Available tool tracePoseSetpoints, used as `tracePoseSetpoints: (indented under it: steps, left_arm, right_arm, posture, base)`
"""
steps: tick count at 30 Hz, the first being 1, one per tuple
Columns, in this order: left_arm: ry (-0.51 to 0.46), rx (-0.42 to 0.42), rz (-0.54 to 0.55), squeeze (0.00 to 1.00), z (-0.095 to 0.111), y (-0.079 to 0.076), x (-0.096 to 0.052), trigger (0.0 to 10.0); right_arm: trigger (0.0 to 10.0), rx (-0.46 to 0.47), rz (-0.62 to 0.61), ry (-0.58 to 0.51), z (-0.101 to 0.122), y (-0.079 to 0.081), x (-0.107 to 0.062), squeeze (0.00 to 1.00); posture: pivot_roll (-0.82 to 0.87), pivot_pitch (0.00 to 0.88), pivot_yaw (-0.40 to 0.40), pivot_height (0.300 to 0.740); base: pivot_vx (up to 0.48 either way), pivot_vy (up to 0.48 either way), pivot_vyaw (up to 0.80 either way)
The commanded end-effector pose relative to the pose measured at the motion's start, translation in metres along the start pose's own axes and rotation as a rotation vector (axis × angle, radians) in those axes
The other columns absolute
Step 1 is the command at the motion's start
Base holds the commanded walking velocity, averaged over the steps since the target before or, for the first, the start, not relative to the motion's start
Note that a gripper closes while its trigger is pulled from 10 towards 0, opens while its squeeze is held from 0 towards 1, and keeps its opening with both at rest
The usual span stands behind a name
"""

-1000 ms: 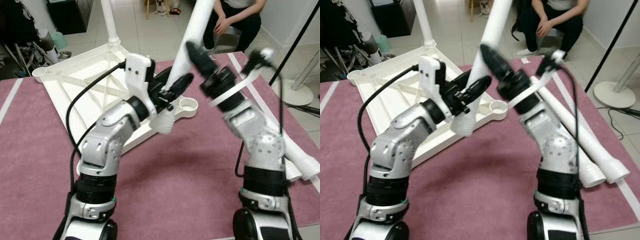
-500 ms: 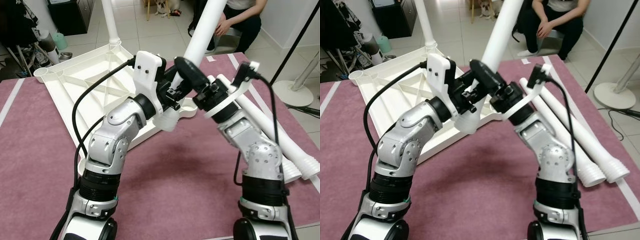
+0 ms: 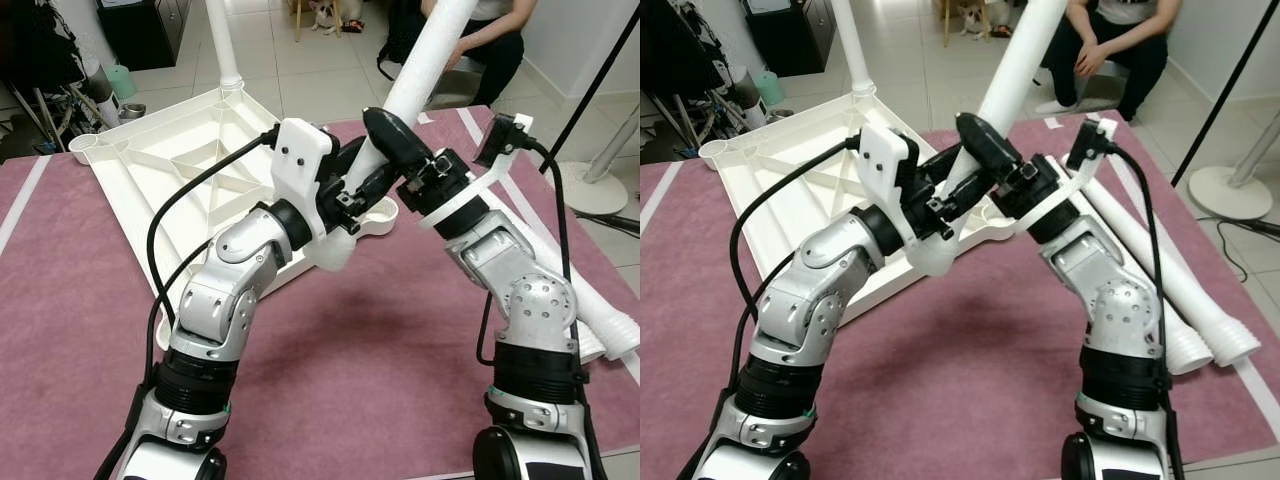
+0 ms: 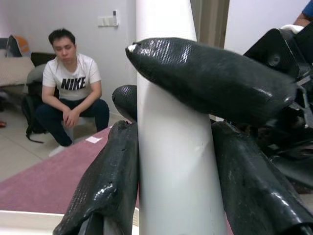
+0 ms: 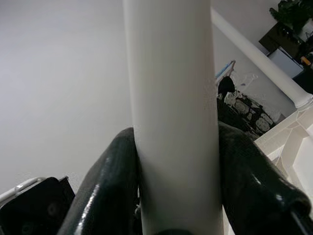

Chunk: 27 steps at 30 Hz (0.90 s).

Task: Building children table

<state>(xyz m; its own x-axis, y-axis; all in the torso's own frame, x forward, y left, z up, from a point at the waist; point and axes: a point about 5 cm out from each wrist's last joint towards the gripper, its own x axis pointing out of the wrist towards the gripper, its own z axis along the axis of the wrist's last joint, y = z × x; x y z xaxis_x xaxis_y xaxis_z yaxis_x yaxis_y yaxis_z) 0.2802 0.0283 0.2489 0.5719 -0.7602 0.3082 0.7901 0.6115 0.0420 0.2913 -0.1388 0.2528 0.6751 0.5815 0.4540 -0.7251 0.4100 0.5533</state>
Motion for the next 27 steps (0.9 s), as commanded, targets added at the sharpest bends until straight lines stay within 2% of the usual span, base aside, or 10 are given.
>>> tracePoseSetpoints:
  steps: [1,4,6,14,15,17,19,23,24,27]
  left_arm:
    - [0.021,0.016,0.015,0.00,-0.004,0.001,-0.001,10.0]
    - [0.028,0.033,0.034,0.00,-0.006,0.003,-0.001,10.0]
    - [0.041,0.058,0.033,1.00,-0.009,0.004,-0.001,10.0]
    - [0.040,0.023,-0.071,1.00,-0.006,-0.003,-0.007,10.0]
    - [0.044,-0.025,-0.103,0.00,0.002,0.003,-0.020,10.0]
    - [0.046,-0.035,-0.112,0.00,0.004,0.005,-0.023,10.0]
    - [0.099,-0.013,-0.139,0.00,0.006,0.024,-0.048,10.0]
    - [0.111,-0.018,-0.151,0.00,0.009,0.032,-0.059,10.0]
    - [0.112,-0.026,-0.145,0.00,0.011,0.036,-0.064,10.0]
    - [0.100,-0.048,-0.133,0.00,0.012,0.041,-0.070,10.0]
  right_arm:
    - [0.0,0.032,0.053,0.003,-0.001,0.008,0.004,0.00]
    - [0.0,0.041,0.057,-0.001,-0.002,0.009,0.003,0.00]
    - [0.0,0.052,0.066,-0.021,0.000,0.010,0.003,0.00]
    - [0.0,0.044,0.079,-0.038,0.004,0.014,0.001,0.00]
    - [0.0,0.001,0.049,-0.039,0.006,0.010,-0.004,0.00]
    - [0.0,-0.010,0.042,-0.040,0.007,0.010,-0.006,0.00]
    - [0.0,-0.129,-0.042,-0.036,0.021,-0.002,-0.018,0.00]
    - [0.0,-0.204,-0.077,-0.024,0.029,-0.006,-0.024,0.00]
    - [10.0,-0.256,-0.103,-0.009,0.034,-0.009,-0.027,0.00]
    - [10.0,-0.350,-0.160,0.017,0.042,-0.015,-0.031,0.00]
  posture:
    - [-0.04,0.000,0.093,0.740]
    - [-0.04,0.000,0.095,0.740]
    - [-0.05,0.000,0.098,0.740]
    - [-0.05,0.000,0.104,0.740]
    - [-0.05,0.000,0.108,0.740]
    - [-0.05,0.000,0.108,0.740]
    - [-0.05,0.000,0.115,0.740]
    - [-0.05,0.000,0.115,0.740]
    - [-0.05,0.000,0.115,0.740]
    - [-0.06,0.000,0.116,0.740]
  base:
    - [0.000,0.000,0.00]
    - [0.000,0.000,0.00]
    - [0.000,0.000,0.00]
    - [0.000,0.000,0.00]
    - [0.000,0.000,0.00]
    - [0.000,0.000,0.00]
    - [0.000,0.000,0.00]
    - [0.000,0.000,0.00]
    - [0.000,0.000,0.00]
    - [0.000,0.000,0.00]
